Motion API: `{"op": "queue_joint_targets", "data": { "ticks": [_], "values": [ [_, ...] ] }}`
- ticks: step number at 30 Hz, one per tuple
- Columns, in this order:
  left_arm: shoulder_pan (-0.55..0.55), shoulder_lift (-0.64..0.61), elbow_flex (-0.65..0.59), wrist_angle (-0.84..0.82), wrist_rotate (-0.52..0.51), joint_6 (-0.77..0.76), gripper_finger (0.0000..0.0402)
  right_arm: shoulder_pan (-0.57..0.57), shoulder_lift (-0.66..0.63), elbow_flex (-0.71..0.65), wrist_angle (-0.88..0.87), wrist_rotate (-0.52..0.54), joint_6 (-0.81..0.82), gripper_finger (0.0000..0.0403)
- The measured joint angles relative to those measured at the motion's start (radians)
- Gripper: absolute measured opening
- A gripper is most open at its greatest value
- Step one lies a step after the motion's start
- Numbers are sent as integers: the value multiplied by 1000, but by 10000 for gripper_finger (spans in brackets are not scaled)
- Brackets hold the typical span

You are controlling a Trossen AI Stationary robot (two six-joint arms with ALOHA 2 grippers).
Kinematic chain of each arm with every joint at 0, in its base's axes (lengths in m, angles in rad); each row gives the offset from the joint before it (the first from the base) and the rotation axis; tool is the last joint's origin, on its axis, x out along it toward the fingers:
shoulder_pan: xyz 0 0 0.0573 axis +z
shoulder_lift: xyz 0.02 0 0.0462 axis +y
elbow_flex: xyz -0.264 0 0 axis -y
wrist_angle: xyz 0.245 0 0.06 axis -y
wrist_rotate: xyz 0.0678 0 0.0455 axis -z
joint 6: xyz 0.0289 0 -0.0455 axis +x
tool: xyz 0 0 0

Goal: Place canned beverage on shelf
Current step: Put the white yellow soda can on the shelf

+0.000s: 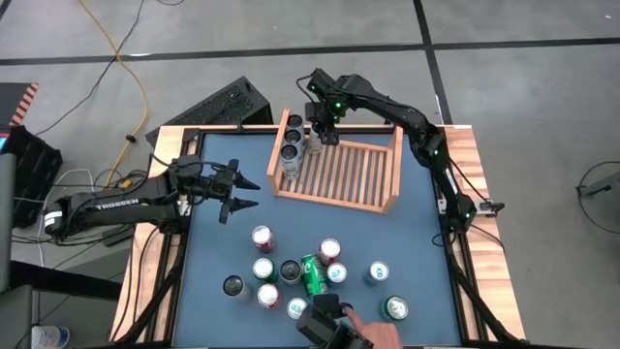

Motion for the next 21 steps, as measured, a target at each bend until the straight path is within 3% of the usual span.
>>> {"op": "queue_joint_targets", "data": {
  "ticks": [9, 21],
  "values": [
    [0, 0, 0, 0, 0, 1, 224, 1, 0, 0, 1, 0, 0, 262],
    [0, 0, 0, 0, 0, 10, 224, 10, 0, 0, 11, 13, 11, 334]
  ]
}}
